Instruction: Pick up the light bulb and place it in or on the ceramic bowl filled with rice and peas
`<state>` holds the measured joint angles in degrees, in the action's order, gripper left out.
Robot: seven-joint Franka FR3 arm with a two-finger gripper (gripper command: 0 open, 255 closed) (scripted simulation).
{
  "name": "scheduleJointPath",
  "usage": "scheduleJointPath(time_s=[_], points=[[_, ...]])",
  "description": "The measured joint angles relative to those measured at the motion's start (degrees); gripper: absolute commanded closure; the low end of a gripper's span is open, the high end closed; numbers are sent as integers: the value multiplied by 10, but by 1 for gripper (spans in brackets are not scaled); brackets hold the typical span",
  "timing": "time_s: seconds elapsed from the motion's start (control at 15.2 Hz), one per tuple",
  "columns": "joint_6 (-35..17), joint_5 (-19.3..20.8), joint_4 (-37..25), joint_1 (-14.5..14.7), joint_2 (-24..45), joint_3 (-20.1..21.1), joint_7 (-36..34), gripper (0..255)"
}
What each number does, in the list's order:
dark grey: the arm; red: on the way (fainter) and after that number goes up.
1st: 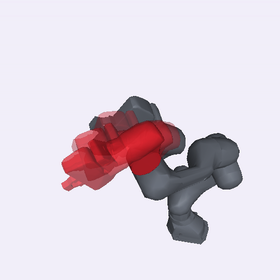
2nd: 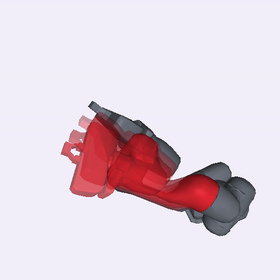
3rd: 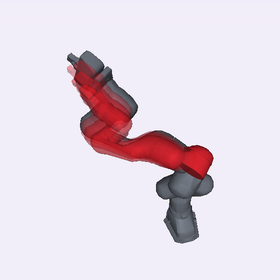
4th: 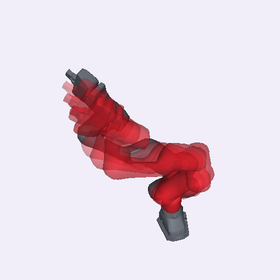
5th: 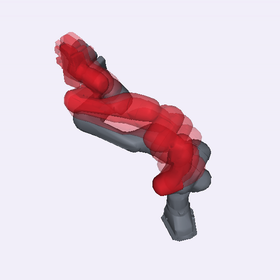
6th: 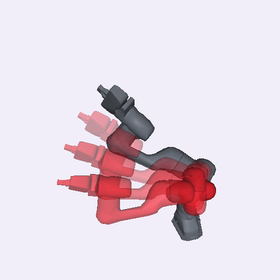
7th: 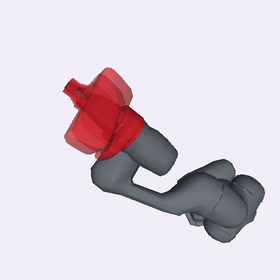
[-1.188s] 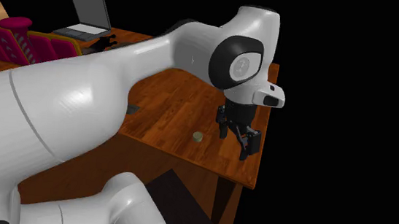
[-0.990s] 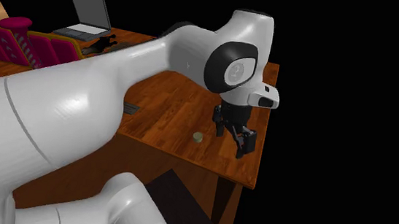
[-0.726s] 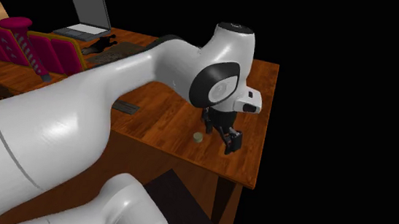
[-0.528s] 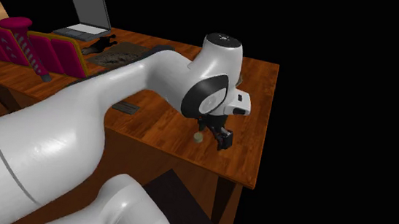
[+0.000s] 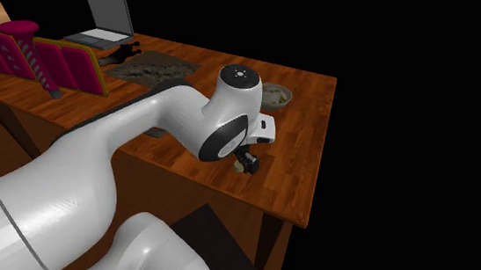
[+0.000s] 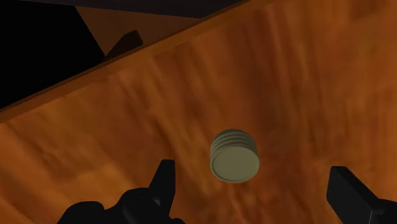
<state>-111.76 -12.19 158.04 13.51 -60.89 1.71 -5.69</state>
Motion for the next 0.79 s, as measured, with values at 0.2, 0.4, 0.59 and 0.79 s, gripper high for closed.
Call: scheduleJointPath(time_s=[0.2, 0.4, 0.59, 0.79], points=[[-26, -5, 19, 3, 6, 4, 2, 0], [-49, -10, 35, 6, 13, 7, 4, 0], [-52, -10, 37, 6, 13, 7, 4, 0], [-52, -10, 37, 6, 13, 7, 4, 255]])
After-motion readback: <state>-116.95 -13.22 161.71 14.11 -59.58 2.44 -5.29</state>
